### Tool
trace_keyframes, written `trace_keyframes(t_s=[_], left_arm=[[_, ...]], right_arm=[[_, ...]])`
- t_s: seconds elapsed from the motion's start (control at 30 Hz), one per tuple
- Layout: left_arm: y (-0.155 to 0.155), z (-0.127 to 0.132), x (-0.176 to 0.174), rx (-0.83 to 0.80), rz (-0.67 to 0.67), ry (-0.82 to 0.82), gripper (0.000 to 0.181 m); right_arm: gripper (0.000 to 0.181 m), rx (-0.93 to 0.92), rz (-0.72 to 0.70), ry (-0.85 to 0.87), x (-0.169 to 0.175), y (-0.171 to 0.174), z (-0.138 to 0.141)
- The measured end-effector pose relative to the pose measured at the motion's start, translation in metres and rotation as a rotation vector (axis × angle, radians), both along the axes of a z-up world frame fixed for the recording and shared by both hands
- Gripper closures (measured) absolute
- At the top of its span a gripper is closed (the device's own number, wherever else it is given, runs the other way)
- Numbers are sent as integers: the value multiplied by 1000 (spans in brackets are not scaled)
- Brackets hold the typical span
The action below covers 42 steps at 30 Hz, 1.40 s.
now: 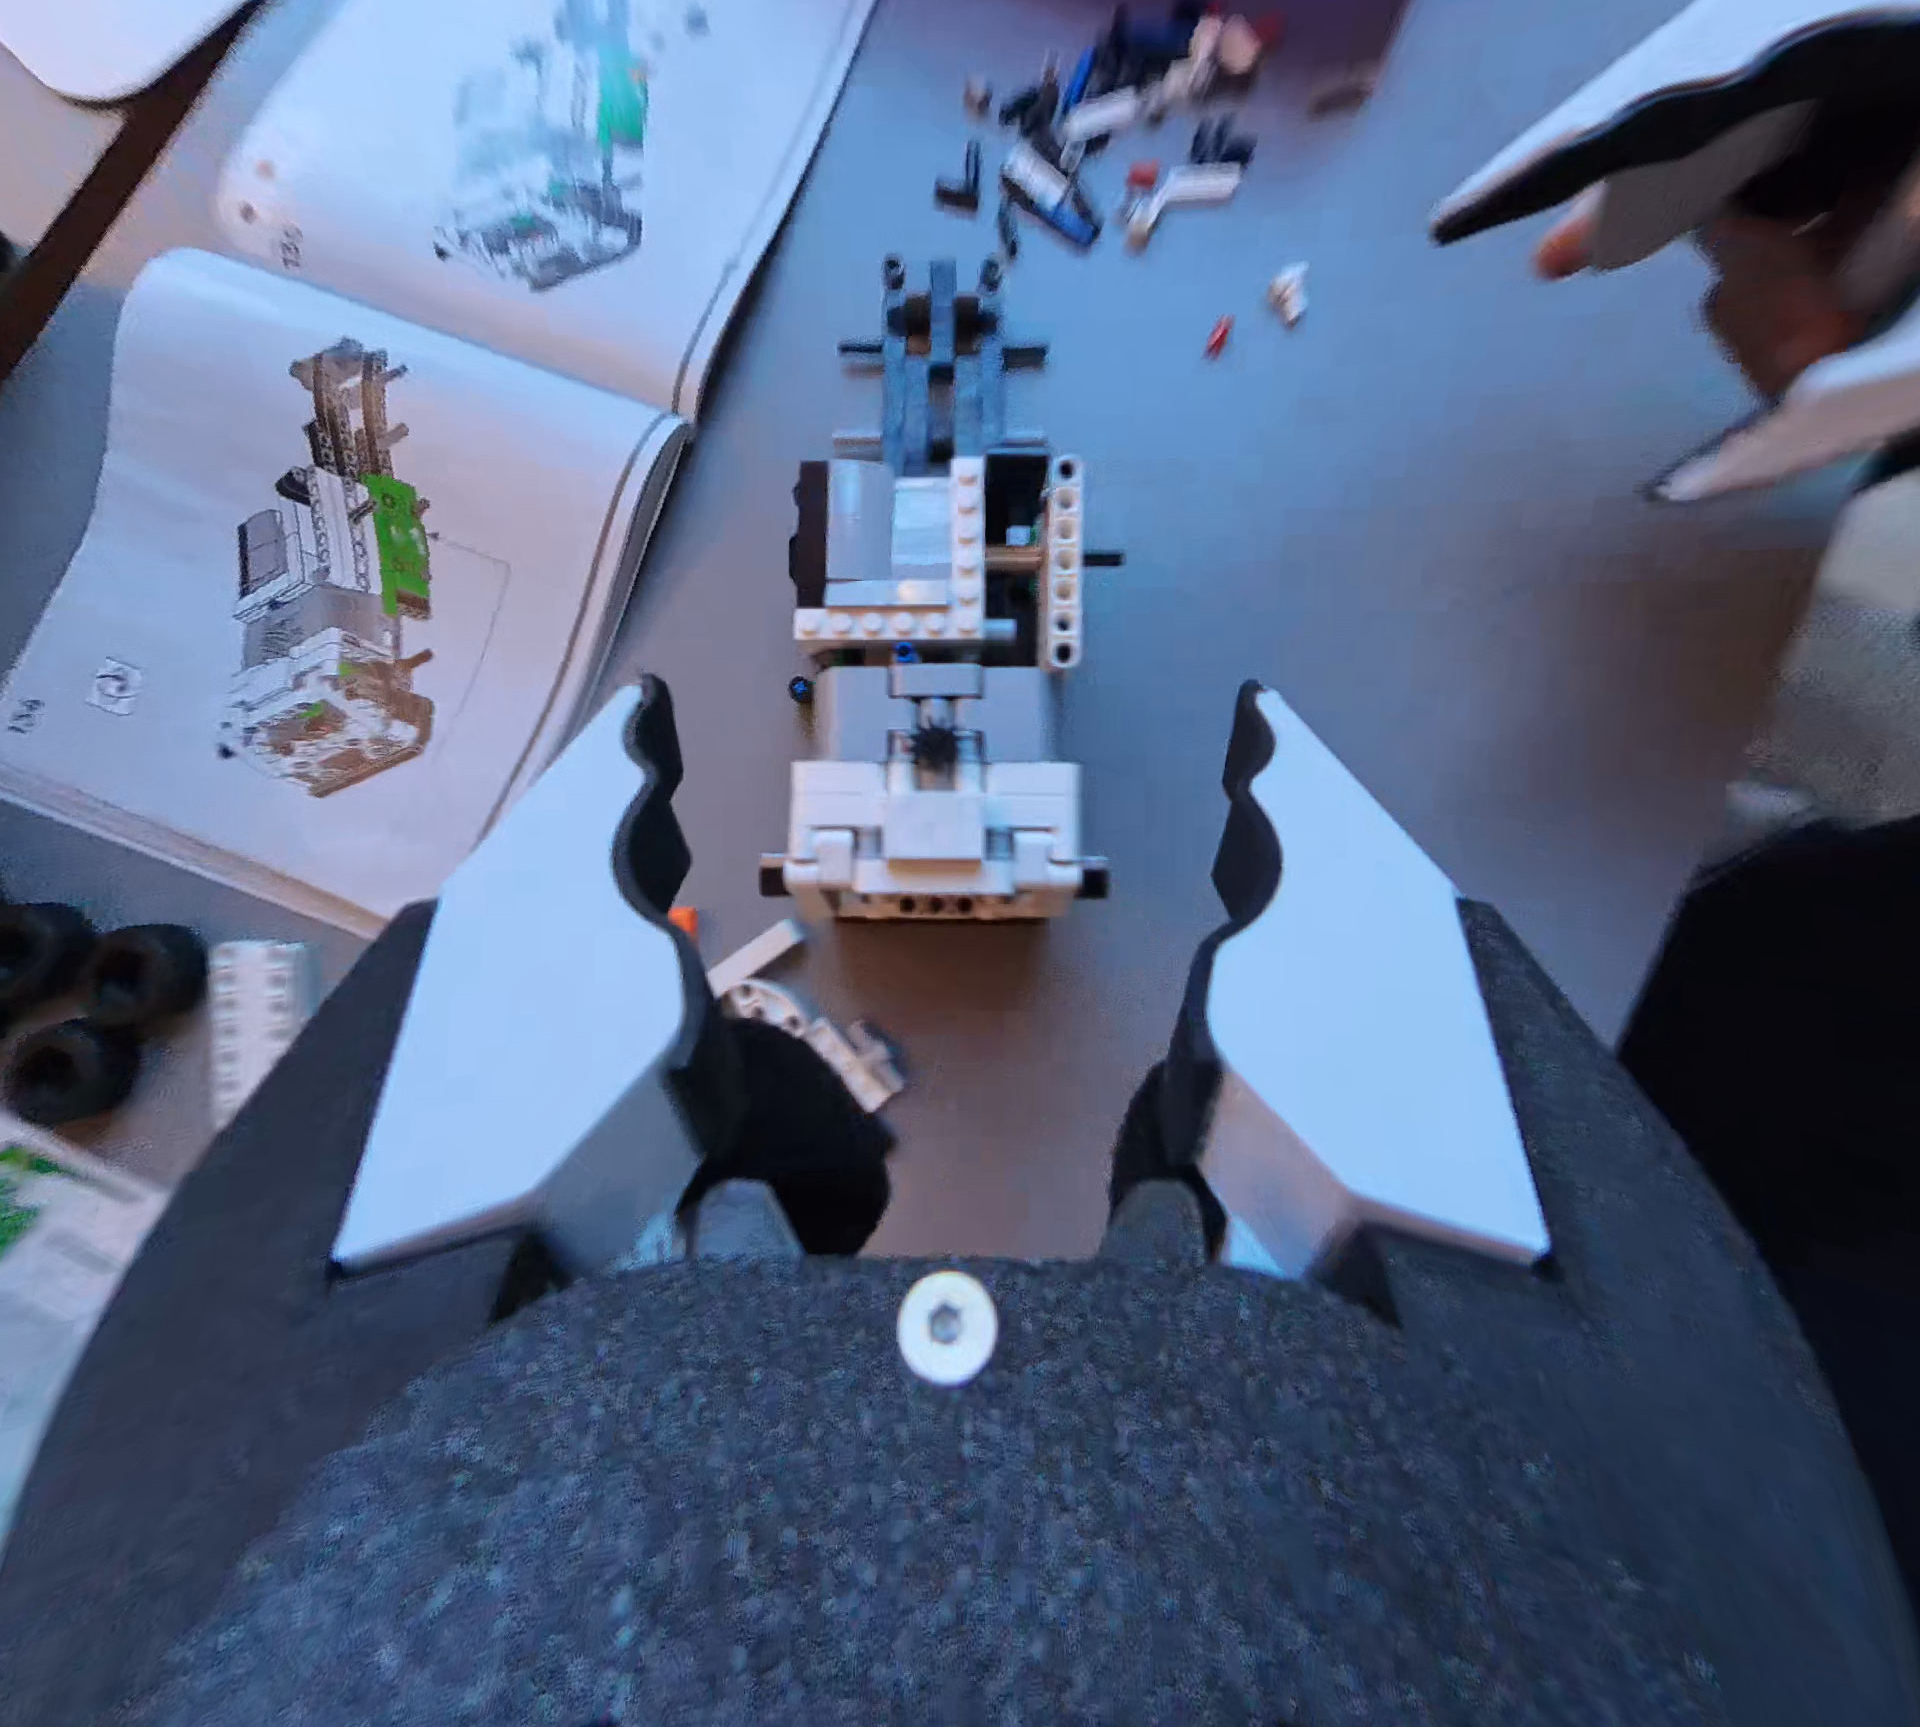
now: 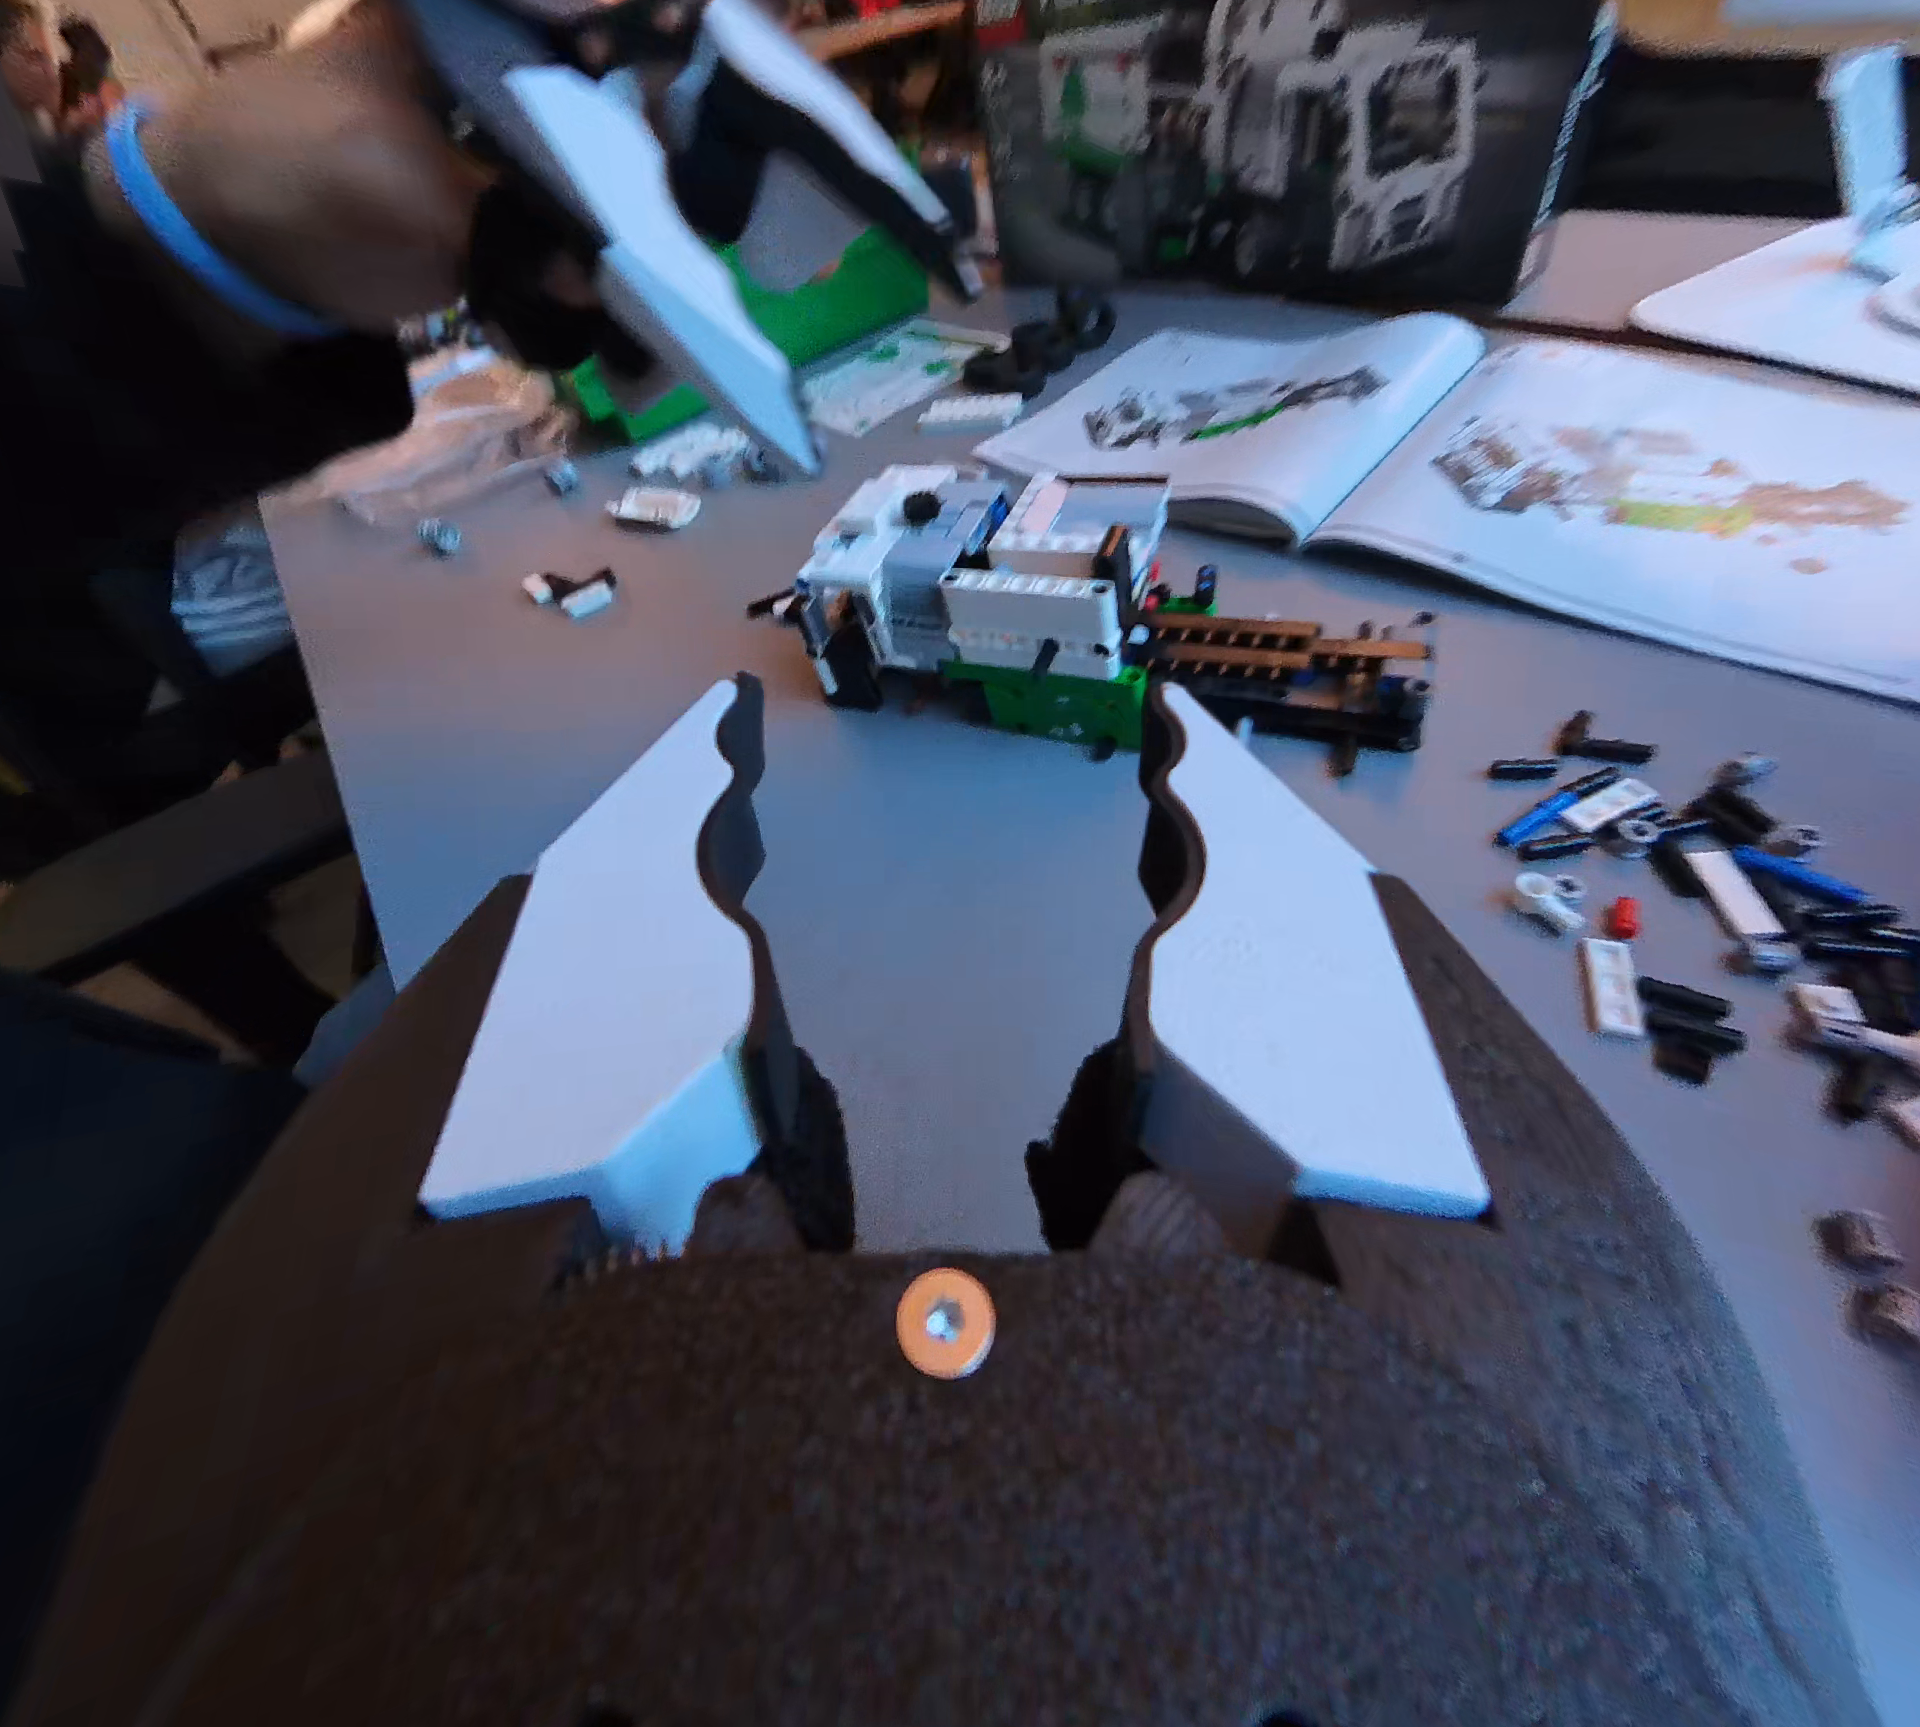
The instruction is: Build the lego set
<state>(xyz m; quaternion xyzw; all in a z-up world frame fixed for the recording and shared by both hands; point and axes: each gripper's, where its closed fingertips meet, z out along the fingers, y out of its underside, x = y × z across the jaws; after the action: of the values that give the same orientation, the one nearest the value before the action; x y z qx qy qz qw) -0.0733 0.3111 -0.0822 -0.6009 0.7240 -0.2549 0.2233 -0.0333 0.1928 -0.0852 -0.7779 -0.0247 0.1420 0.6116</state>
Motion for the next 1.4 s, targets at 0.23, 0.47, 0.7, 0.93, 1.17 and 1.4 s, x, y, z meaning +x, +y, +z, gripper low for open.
trace_keyframes(t_s=[0.23, 0.47, 0.7, 0.93, 1.17, 1.4], left_arm=[[-15, 10, -47, -206, 51, -597, 81], [-8, -7, -62, -288, 141, -744, 93], [17, -9, -57, -267, 157, -747, 102], [14, -16, -50, -236, 151, -715, 107], [17, -11, -53, -128, 183, -769, 111], [28, -9, -56, -207, 238, -781, 111]], right_arm=[[114, 124, -171, 86, 35, 1, 17], [132, 64, -292, -1, 53, 28, -12], [138, 17, -373, -127, 65, 33, -24], [138, -21, -363, -76, 68, 36, -30], [137, -43, -331, -36, 67, 38, -33], [137, -30, -323, 31, 68, 37, -32]])
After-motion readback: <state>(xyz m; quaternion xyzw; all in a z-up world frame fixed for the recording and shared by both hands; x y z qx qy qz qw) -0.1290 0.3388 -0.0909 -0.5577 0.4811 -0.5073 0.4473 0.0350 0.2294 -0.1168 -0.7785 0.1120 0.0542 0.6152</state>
